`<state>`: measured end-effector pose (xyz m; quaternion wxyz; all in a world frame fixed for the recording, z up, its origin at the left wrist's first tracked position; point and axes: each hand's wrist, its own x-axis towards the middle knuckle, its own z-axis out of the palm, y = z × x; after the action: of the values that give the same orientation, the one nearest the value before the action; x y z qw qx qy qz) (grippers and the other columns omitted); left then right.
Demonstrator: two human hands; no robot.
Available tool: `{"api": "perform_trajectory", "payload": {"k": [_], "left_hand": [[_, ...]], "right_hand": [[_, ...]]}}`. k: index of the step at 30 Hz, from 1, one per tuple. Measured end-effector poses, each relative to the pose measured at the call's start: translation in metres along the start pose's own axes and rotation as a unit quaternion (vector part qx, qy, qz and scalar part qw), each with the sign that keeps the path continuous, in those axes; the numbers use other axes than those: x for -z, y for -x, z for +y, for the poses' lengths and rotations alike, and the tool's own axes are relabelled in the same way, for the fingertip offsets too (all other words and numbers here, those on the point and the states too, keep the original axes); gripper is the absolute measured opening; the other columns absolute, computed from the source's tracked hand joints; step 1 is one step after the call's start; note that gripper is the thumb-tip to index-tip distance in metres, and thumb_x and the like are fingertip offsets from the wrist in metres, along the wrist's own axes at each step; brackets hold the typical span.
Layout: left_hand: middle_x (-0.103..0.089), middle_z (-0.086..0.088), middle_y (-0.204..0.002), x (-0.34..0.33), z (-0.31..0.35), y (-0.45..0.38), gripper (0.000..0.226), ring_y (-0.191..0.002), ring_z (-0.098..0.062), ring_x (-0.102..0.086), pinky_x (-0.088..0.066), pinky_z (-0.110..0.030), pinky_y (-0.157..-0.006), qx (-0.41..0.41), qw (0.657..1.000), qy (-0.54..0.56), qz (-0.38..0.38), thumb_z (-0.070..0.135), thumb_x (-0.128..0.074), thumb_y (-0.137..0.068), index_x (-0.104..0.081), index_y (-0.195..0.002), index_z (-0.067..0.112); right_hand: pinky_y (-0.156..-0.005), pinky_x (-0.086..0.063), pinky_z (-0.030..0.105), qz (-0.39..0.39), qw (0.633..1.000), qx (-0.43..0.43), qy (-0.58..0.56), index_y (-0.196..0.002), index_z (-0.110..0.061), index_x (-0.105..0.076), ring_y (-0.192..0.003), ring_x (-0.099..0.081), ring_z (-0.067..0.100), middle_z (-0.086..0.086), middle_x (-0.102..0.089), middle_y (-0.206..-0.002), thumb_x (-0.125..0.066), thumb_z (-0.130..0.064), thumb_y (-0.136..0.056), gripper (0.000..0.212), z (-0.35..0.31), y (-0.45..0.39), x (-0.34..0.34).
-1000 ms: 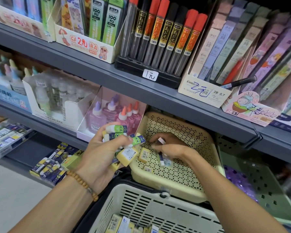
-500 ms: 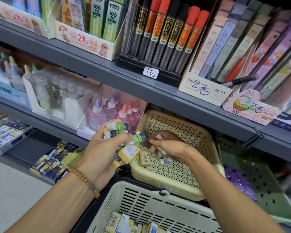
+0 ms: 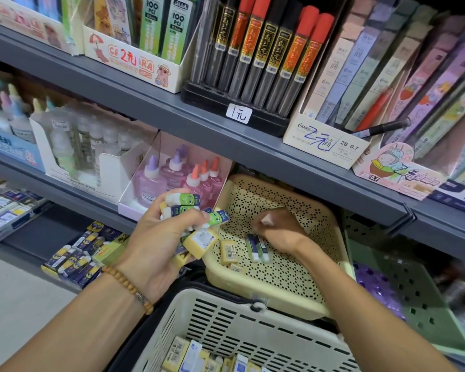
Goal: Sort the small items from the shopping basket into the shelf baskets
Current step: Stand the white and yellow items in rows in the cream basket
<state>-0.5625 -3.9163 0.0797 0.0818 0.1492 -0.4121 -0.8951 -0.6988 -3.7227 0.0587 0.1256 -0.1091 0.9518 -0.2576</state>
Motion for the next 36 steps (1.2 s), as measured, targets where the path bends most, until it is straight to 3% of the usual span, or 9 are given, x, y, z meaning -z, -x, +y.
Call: {"api": "perform_trajectory", "payload": {"k": [3,5,8,15,20,23,26,31,36], "left_hand": [[-0.071,-0.009,-0.085,0.0,0.001,0.001,0.037,-0.099,-0.041,-0.068,-0.048,-0.063,-0.085,-0.003,1.0,-0.002,0.007,-0.007,-0.07,-0.071,-0.07,-0.08,0.029],[-0.07,-0.01,-0.089,0.0,0.001,0.001,0.039,-0.104,-0.043,-0.065,-0.047,-0.063,-0.087,-0.005,1.0,0.002,0.009,-0.008,-0.07,-0.071,-0.071,-0.079,0.03],[-0.069,-0.011,-0.089,0.0,-0.001,0.0,0.038,-0.107,-0.045,-0.063,-0.046,-0.063,-0.088,-0.007,1.0,0.001,0.006,-0.007,-0.069,-0.071,-0.07,-0.082,0.029],[-0.07,-0.006,-0.077,0.004,-0.001,-0.004,0.036,-0.078,-0.031,-0.069,-0.056,-0.041,-0.066,-0.008,1.0,-0.005,-0.01,-0.006,-0.07,-0.07,-0.067,-0.082,0.028],[-0.07,-0.008,-0.084,0.004,-0.003,-0.005,0.037,-0.087,-0.033,-0.067,-0.053,-0.042,-0.071,-0.006,1.0,-0.001,-0.009,-0.006,-0.07,-0.07,-0.067,-0.084,0.028],[-0.068,-0.011,-0.088,0.002,-0.002,-0.004,0.039,-0.09,-0.034,-0.066,-0.053,-0.044,-0.072,-0.006,1.0,0.003,-0.012,-0.007,-0.069,-0.071,-0.066,-0.092,0.026],[-0.067,-0.009,-0.085,0.001,-0.003,-0.004,0.037,-0.087,-0.034,-0.066,-0.055,-0.045,-0.071,-0.005,1.0,0.005,-0.012,-0.007,-0.069,-0.071,-0.067,-0.086,0.027],[-0.071,-0.005,-0.077,0.0,-0.003,-0.003,0.037,-0.078,-0.03,-0.069,-0.057,-0.043,-0.062,0.0,1.0,0.006,-0.011,-0.006,-0.069,-0.073,-0.066,-0.086,0.028],[-0.07,-0.008,-0.081,-0.001,-0.002,-0.002,0.036,-0.085,-0.034,-0.069,-0.057,-0.046,-0.067,0.0,1.0,0.007,-0.01,-0.007,-0.069,-0.073,-0.065,-0.086,0.027]], "right_hand": [[-0.049,-0.045,0.02,-0.134,0.991,0.001,0.005,-0.086,-0.024,-0.067,-0.058,-0.063,0.007,-0.004,-0.07,-0.077,-0.078,-0.046,-0.077,0.026,-0.016,0.006,-0.013],[-0.053,-0.04,0.024,-0.15,0.985,0.015,0.09,-0.088,-0.025,-0.06,-0.068,-0.06,0.01,-0.008,-0.064,-0.082,-0.074,-0.055,-0.076,0.035,-0.026,0.004,-0.026],[-0.056,-0.04,0.027,-0.151,0.98,-0.002,0.127,-0.093,-0.019,-0.058,-0.078,-0.061,0.014,-0.004,-0.066,-0.09,-0.074,-0.049,-0.077,0.038,-0.035,-0.002,-0.037],[-0.038,-0.034,0.015,-0.221,0.975,-0.027,-0.008,-0.078,-0.015,-0.064,-0.043,-0.047,0.008,0.006,-0.072,-0.075,-0.071,-0.045,-0.085,0.032,-0.029,-0.005,-0.03],[-0.045,-0.038,0.019,-0.074,0.985,-0.037,-0.153,-0.076,-0.017,-0.064,-0.046,-0.047,0.007,-0.01,-0.056,-0.053,-0.07,-0.044,-0.086,0.029,-0.009,-0.007,-0.009],[-0.057,-0.039,0.023,0.007,0.998,-0.045,-0.035,-0.086,-0.022,-0.066,-0.072,-0.056,0.006,-0.011,-0.062,-0.077,-0.069,-0.057,-0.081,0.035,0.009,-0.009,0.006],[-0.065,-0.043,0.026,-0.05,0.993,-0.075,0.077,-0.097,-0.028,-0.061,-0.087,-0.055,0.009,-0.009,-0.059,-0.098,-0.068,-0.072,-0.068,0.053,0.018,-0.007,0.003],[-0.051,-0.04,0.023,-0.107,0.992,-0.059,0.029,-0.096,-0.025,-0.064,-0.062,-0.053,0.008,-0.006,-0.062,-0.081,-0.076,-0.05,-0.074,0.036,0.017,-0.012,-0.008],[-0.04,-0.032,0.02,-0.149,0.969,-0.071,-0.185,-0.105,-0.012,-0.064,-0.046,-0.046,0.008,0.002,-0.063,-0.066,-0.074,-0.027,-0.085,0.027,0.014,-0.014,-0.015]]}}
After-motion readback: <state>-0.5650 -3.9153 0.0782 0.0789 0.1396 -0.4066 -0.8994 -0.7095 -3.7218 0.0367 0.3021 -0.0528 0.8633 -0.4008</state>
